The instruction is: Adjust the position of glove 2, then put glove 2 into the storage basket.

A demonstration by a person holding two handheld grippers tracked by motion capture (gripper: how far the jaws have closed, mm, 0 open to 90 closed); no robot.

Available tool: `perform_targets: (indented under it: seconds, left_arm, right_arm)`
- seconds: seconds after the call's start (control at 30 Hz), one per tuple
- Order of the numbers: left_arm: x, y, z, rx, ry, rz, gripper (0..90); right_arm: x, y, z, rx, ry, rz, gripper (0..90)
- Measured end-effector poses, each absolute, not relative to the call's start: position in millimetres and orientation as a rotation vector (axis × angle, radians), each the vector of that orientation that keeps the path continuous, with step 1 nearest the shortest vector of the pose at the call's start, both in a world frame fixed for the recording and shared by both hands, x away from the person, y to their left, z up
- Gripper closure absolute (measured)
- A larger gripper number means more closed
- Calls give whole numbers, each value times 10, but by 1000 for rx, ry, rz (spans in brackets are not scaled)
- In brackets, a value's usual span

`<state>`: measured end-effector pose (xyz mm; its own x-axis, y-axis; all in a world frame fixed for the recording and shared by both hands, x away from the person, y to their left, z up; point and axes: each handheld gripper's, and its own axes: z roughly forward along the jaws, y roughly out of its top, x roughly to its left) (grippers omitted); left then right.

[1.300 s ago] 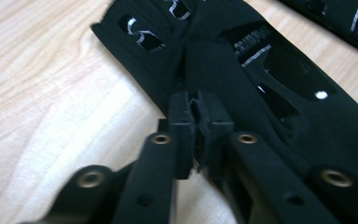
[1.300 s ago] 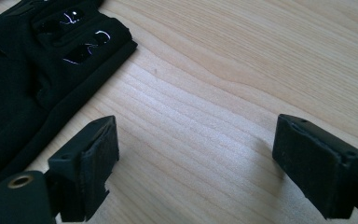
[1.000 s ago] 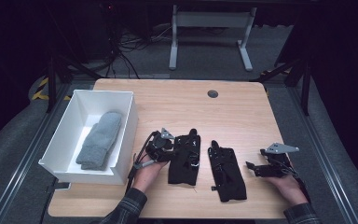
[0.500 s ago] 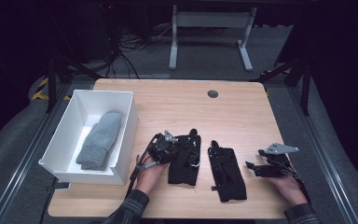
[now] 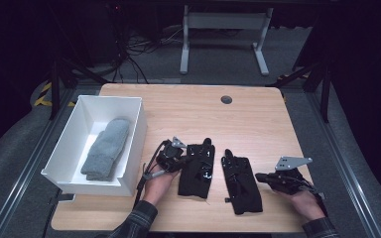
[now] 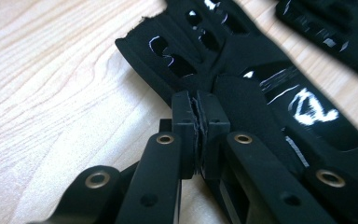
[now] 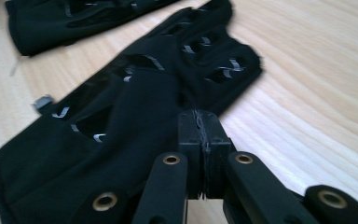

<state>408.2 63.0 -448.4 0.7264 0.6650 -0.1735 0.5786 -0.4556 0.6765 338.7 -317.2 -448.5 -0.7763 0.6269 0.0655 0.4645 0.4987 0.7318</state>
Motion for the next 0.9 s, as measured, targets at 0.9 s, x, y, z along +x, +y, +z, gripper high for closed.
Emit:
perform_targets:
  seconds: [0.9]
  left_arm:
    - [3937,821,-4276,2098,890,-36,878]
  right_arm:
    - [3558,-2656,-4571,919,2576,1077,900]
